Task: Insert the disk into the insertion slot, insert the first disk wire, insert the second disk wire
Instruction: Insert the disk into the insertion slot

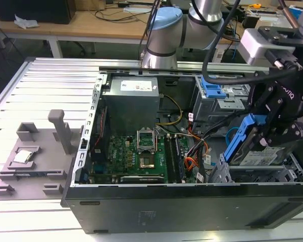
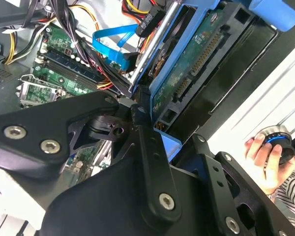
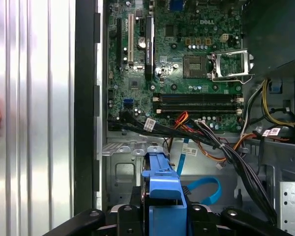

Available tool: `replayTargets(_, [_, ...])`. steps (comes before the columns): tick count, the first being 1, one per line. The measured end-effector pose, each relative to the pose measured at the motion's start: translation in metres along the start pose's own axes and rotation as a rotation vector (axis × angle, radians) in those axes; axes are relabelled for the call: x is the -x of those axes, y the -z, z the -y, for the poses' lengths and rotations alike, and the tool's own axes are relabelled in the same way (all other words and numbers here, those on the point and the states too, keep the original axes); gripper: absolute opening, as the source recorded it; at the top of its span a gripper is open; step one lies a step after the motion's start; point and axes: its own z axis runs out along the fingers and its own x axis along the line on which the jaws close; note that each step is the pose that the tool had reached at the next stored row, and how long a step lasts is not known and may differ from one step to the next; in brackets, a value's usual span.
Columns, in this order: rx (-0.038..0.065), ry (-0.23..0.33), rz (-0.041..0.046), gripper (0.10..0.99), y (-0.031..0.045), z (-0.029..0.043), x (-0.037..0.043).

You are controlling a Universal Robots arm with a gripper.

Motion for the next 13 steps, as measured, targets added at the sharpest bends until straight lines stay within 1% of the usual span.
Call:
replayTargets(5, [0.000, 0.000, 0.0000, 0.369, -0.0064, 0.0003, 0.0000])
replayTargets(11, [0.000, 0.000, -0.0002, 0.376, -0.0071, 0.0003, 0.0000])
replayTargets(12, [0.000, 0.000, 0.0001, 0.443, -0.0073, 0.0003, 0.0000])
replayTargets(13, [0.000, 0.000, 0.0000, 0.443, -0.0073, 0.0003, 0.0000])
